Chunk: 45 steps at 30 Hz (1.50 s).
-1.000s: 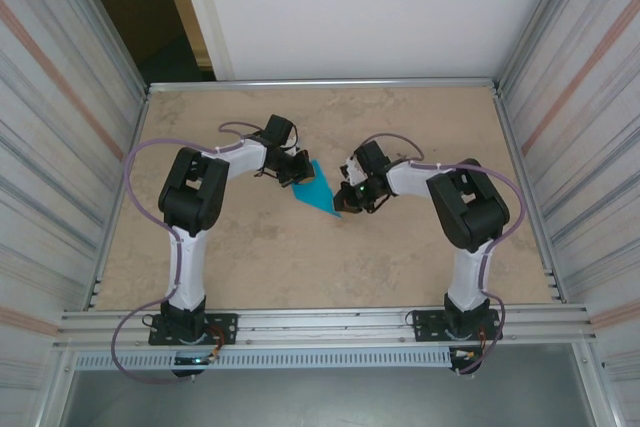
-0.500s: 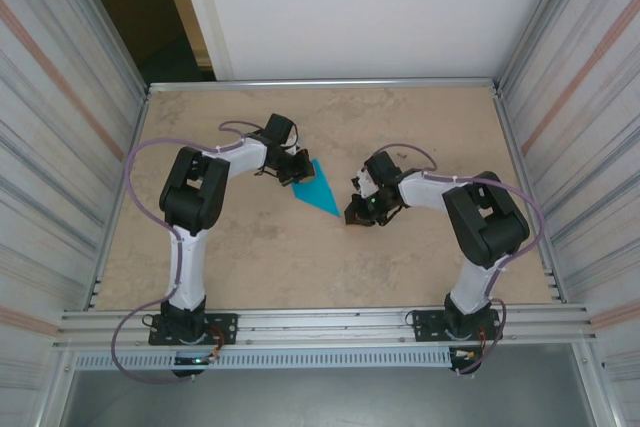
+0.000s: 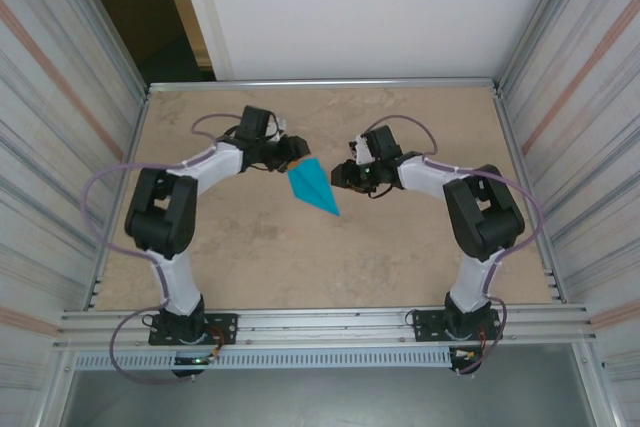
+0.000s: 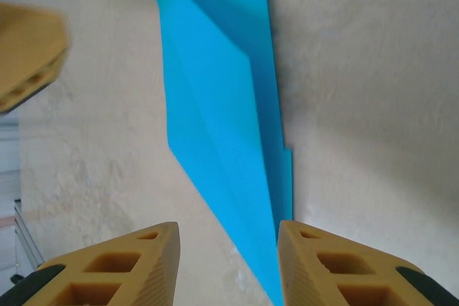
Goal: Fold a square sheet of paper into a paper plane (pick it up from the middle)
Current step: Fourth fold the wing at the center of the table.
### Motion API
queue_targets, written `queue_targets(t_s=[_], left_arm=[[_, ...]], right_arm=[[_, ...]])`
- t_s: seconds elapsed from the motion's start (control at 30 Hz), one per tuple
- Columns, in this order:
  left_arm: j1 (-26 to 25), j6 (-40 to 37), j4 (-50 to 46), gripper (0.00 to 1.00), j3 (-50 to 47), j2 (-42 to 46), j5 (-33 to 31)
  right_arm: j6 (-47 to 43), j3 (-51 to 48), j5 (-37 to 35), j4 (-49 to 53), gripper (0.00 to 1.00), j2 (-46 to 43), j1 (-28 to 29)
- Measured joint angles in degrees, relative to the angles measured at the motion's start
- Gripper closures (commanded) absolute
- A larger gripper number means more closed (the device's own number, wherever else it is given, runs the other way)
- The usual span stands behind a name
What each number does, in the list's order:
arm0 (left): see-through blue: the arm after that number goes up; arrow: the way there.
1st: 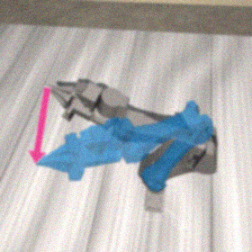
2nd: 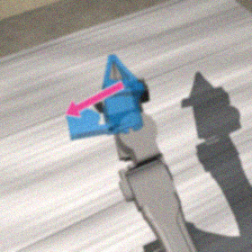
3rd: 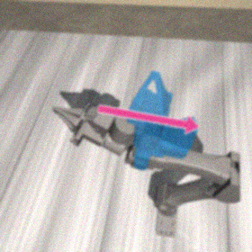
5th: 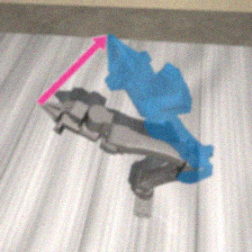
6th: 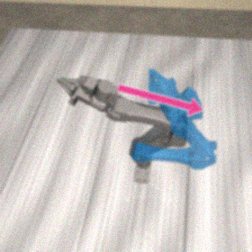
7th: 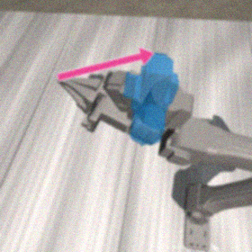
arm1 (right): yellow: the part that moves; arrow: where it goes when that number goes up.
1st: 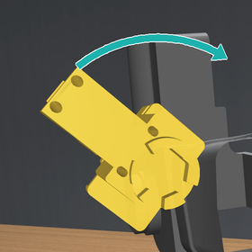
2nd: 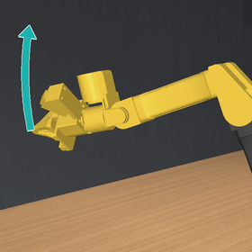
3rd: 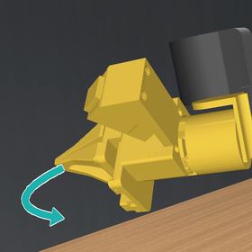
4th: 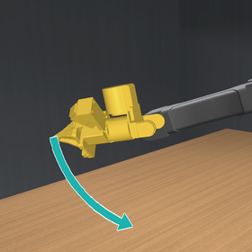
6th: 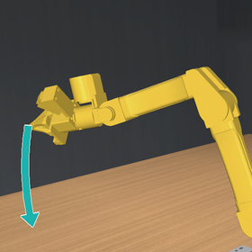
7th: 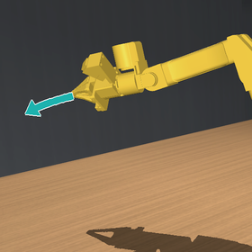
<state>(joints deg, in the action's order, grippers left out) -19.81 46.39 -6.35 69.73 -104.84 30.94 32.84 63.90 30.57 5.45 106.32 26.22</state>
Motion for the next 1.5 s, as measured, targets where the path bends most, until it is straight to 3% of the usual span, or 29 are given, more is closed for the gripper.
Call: queue_targets(t_s=[0.3, 0.6, 1.07, 1.3, 1.5], left_arm=[[3.9, 2.6, 5.9, 0.38, -13.5, 5.8, 0.6], [3.9, 4.1, 9.5, 0.32, -15.3, 5.8, 2.3], [3.9, 5.5, 12.3, 0.30, -15.1, 5.7, 4.3], [3.9, 5.5, 12.8, 0.29, -14.3, 6.1, 5.7], [3.6, 6.4, 19.9, 0.26, -16.2, 9.3, 8.5]], right_arm=[[-0.7, 8.7, 3.8, 0.2, 0.65, 9.2, -0.3], [-3.1, 12.8, 6.7, 1.3, 0.69, 13.4, -0.9], [-5.1, 13.5, 11.5, 2.1, 0.94, 13.4, -1.1], [-4.9, 13.2, 11.4, 1.3, 0.98, 12.0, -1.1], [-1.3, 10.1, 11.8, -4.7, 0.99, 4.1, -2.0]])
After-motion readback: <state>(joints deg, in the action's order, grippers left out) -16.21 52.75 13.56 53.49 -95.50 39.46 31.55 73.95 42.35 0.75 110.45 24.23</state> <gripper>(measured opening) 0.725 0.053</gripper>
